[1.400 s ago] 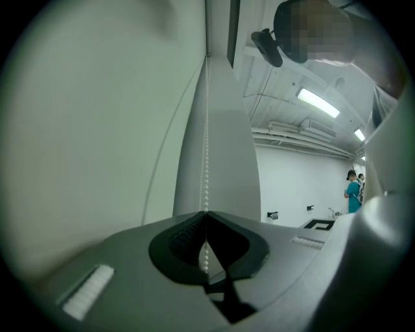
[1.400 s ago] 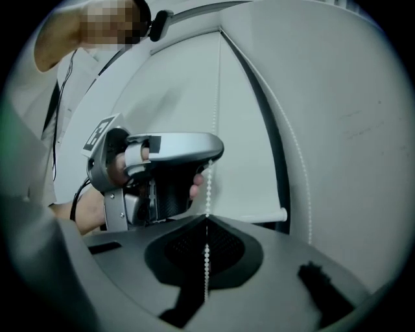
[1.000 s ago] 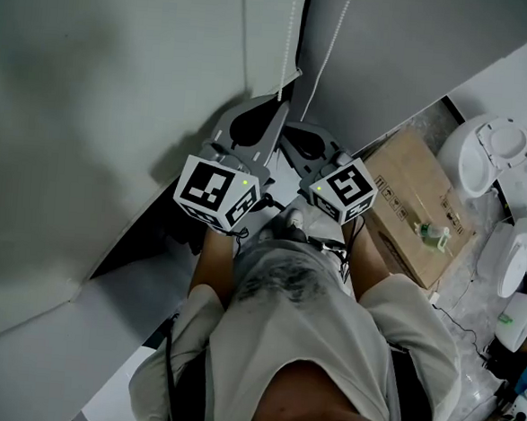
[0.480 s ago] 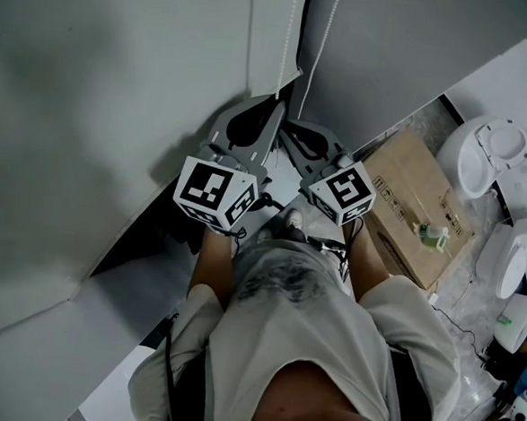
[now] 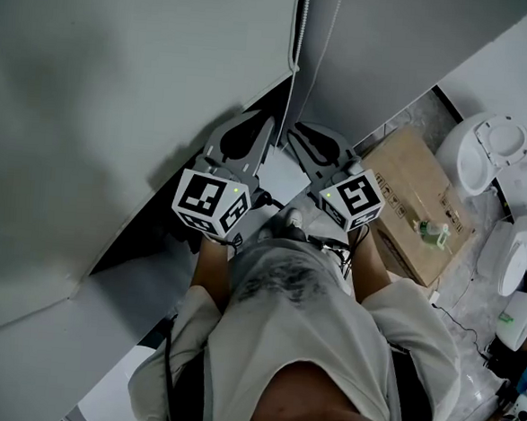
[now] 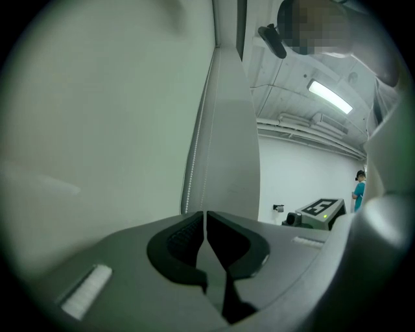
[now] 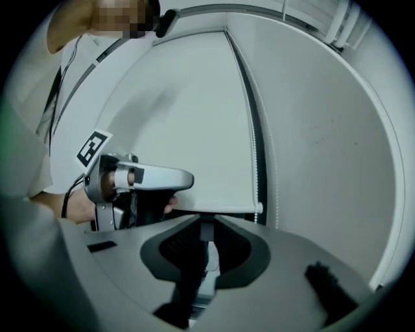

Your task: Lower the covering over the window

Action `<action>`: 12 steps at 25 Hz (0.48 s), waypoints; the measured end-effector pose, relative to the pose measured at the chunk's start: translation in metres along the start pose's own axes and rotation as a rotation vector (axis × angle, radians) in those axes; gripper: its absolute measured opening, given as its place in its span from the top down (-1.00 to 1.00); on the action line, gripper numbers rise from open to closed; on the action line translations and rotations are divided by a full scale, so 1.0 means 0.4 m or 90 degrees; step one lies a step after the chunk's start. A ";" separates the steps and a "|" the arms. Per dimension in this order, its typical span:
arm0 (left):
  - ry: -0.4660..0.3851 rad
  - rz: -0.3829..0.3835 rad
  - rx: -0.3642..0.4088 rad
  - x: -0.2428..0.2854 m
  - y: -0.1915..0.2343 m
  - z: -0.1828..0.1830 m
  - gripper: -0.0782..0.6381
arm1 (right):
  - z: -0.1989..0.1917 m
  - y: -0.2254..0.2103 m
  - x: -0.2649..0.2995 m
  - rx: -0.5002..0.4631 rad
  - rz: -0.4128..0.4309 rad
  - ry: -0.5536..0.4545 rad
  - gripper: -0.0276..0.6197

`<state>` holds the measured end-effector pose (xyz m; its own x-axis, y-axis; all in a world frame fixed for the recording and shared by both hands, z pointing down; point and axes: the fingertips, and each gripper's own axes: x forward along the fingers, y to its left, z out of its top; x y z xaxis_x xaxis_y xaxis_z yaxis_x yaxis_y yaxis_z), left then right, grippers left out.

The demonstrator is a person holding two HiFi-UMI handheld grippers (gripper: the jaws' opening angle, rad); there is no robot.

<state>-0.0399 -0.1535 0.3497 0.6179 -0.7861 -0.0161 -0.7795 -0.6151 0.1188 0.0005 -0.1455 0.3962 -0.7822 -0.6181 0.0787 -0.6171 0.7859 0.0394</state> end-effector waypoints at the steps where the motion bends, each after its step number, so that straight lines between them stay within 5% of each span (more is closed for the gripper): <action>1: 0.002 0.003 0.000 -0.008 0.000 -0.010 0.76 | 0.007 0.004 -0.007 -0.002 -0.002 -0.004 0.71; 12: 0.005 -0.024 -0.021 -0.077 -0.036 -0.051 0.76 | 0.093 0.029 -0.079 -0.005 -0.013 -0.045 0.86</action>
<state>-0.0457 -0.1193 0.3687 0.6474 -0.7620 -0.0138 -0.7520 -0.6416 0.1512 0.0148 -0.1177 0.3569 -0.7737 -0.6335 0.0079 -0.6325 0.7731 0.0479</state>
